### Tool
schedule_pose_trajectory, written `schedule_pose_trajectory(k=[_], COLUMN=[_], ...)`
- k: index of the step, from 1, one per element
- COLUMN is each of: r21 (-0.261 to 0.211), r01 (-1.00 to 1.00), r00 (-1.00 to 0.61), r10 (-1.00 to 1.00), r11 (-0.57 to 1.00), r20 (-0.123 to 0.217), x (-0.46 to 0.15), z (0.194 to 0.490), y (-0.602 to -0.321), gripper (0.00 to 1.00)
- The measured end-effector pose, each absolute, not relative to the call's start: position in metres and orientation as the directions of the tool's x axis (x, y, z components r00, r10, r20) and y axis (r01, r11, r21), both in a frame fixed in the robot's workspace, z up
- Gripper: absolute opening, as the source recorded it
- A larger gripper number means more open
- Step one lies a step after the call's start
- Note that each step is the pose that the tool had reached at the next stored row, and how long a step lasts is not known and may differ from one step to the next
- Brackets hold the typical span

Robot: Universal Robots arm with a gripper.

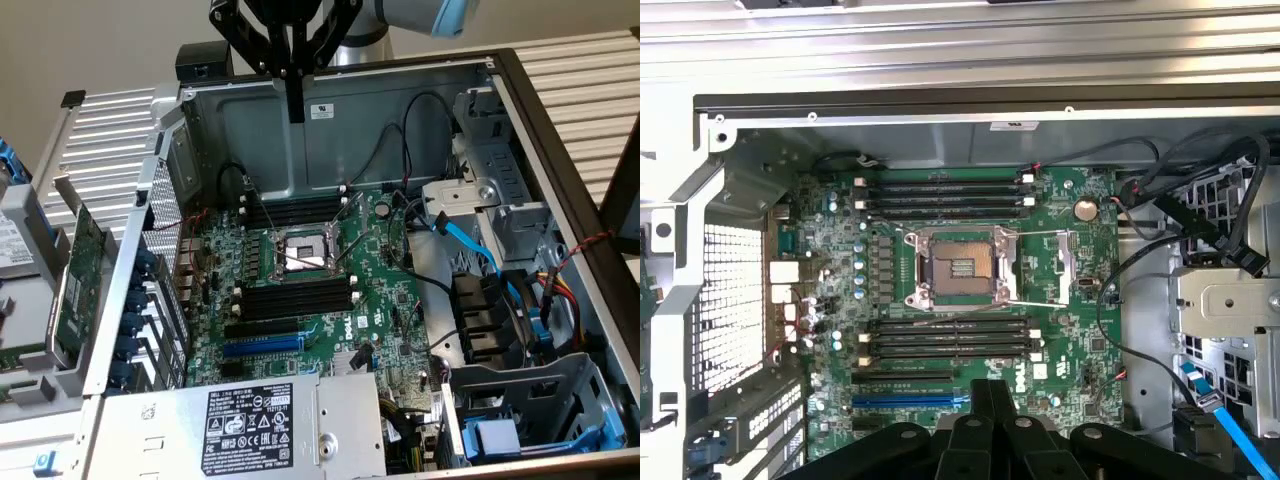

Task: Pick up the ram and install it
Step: 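Reach for the ram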

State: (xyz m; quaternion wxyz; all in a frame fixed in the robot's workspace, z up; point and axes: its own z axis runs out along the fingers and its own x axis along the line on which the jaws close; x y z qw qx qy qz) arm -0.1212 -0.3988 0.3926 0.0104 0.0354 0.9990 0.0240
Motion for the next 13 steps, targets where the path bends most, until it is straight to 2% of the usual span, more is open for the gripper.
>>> schedule_pose_trajectory(k=[13], r21=[0.049], r01=[0.070], r00=[-0.997], r10=[0.071], r11=[0.996], r20=[-0.019], x=[-0.136], z=[0.393], y=[-0.399], gripper=[0.10])
